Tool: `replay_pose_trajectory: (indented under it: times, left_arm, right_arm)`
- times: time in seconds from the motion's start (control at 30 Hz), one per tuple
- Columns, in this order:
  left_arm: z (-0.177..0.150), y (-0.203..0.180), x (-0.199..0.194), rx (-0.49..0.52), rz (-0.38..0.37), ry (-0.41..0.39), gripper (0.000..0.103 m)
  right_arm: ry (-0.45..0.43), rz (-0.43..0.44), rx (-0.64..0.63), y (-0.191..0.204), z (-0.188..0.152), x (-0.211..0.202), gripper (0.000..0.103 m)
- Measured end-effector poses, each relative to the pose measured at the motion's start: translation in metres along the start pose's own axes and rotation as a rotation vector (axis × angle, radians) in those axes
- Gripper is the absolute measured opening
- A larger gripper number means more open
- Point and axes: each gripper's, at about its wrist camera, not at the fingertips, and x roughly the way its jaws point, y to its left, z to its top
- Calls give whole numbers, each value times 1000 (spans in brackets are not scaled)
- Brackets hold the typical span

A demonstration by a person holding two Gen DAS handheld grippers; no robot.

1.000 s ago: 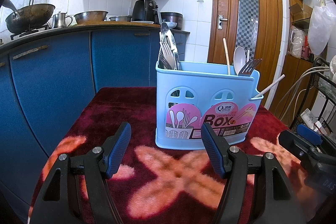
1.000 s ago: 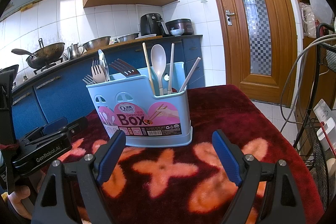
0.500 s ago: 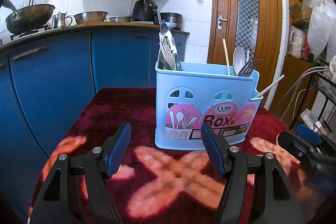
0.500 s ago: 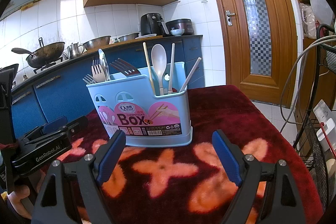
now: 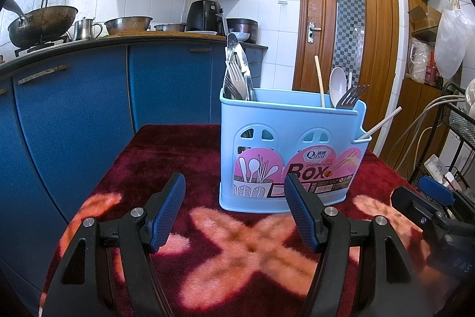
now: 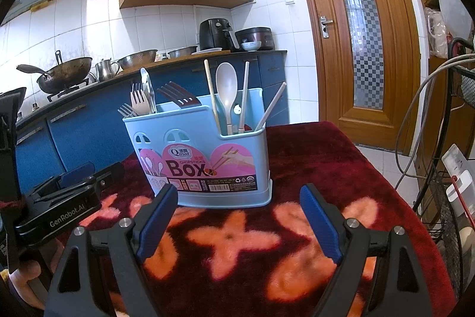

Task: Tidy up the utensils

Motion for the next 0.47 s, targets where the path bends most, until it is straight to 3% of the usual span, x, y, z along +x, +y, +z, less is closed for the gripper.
replay_pose_trajectory:
  times: [0.47]
  left_arm:
    - [3, -3, 0, -3, 0, 0, 70]
  right_arm:
    - [1, 0, -2, -1, 0, 0, 86]
